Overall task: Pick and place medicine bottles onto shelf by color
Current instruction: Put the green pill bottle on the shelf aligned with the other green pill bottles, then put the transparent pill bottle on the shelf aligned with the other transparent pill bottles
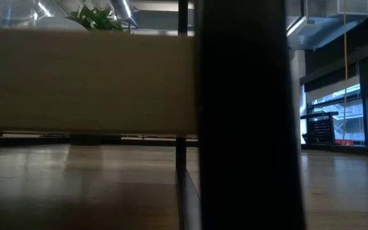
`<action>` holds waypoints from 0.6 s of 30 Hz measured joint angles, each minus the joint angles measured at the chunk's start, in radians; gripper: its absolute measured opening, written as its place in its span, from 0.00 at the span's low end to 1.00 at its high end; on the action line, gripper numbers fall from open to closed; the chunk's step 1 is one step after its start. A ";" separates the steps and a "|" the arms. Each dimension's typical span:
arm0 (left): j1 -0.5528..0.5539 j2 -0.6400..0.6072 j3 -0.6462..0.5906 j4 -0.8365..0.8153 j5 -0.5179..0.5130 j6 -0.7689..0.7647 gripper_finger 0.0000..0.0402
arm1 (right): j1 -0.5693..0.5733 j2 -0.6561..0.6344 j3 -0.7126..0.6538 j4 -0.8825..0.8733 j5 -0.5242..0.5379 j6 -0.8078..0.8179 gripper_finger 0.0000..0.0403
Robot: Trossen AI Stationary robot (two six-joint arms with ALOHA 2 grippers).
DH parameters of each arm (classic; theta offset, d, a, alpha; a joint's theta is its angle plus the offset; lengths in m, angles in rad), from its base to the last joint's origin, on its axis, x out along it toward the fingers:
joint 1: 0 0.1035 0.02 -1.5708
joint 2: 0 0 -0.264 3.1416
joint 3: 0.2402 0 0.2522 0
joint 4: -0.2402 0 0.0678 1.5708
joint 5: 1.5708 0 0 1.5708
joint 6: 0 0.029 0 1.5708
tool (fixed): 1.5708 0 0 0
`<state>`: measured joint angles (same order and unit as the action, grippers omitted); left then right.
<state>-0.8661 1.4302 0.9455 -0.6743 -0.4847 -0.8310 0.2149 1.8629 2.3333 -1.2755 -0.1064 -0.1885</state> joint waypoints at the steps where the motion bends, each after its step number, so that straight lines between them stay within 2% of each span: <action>1: 0.000 -0.003 0.000 0.000 0.003 0.001 0.49 | 0.000 0.000 0.000 0.000 0.000 0.000 0.60; 18: 0.000 -0.077 0.000 0.010 0.032 0.001 0.49 | 0.000 0.000 0.000 0.000 0.000 0.000 0.60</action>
<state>-0.8661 1.3533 0.9455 -0.6639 -0.4528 -0.8296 0.2146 1.8629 2.3333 -1.2754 -0.1062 -0.1883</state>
